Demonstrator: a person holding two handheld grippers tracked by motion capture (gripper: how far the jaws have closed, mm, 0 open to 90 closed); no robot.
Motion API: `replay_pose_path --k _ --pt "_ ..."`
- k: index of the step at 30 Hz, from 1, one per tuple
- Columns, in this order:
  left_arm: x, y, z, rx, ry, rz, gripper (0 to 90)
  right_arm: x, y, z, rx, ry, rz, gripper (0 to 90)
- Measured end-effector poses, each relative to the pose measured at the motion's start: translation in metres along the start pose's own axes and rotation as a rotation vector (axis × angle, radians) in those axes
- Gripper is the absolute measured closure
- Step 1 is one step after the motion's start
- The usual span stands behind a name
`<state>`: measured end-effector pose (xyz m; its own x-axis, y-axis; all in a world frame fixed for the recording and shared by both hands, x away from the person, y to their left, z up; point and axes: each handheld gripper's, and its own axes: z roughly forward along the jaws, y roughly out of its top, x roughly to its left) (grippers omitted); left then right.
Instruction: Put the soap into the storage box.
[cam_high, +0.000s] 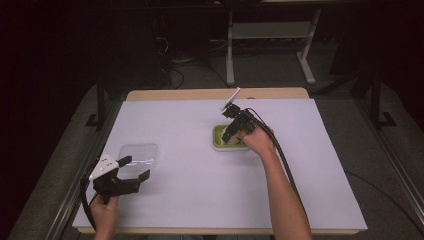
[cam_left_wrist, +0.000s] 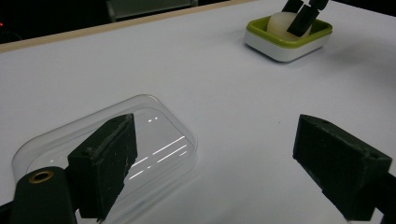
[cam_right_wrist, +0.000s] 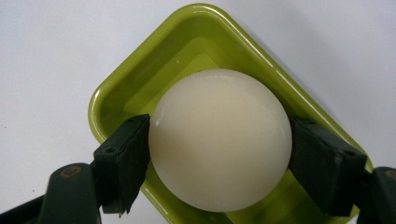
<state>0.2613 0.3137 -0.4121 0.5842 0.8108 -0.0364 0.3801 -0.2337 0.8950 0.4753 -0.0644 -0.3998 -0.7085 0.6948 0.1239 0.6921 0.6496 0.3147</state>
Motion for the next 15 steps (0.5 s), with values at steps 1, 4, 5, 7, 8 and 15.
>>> replay_pose_path --k 1,4,5,7,8,15 --pt "0.000 0.000 0.000 -0.001 0.001 0.001 12.9 0.000 0.000 -0.001 -0.009 -0.003 -0.006 23.3" --pt "0.000 0.000 0.000 -0.002 0.001 -0.004 12.9 0.000 -0.002 -0.009 -0.038 0.011 0.011 23.5" --pt "0.000 0.000 0.000 0.000 0.001 -0.006 12.9 0.000 -0.003 -0.011 -0.044 0.015 0.010 23.5" --pt "0.000 0.000 0.000 0.001 0.000 0.000 12.9 0.000 -0.004 -0.014 -0.044 0.008 0.007 23.5" --pt "0.000 0.000 0.000 0.002 0.000 0.002 12.9 0.000 -0.006 -0.016 -0.049 0.000 0.007 23.4" --pt "-0.001 0.000 0.001 0.001 -0.001 -0.002 12.9 -0.002 -0.015 -0.027 -0.073 0.009 0.004 23.4"
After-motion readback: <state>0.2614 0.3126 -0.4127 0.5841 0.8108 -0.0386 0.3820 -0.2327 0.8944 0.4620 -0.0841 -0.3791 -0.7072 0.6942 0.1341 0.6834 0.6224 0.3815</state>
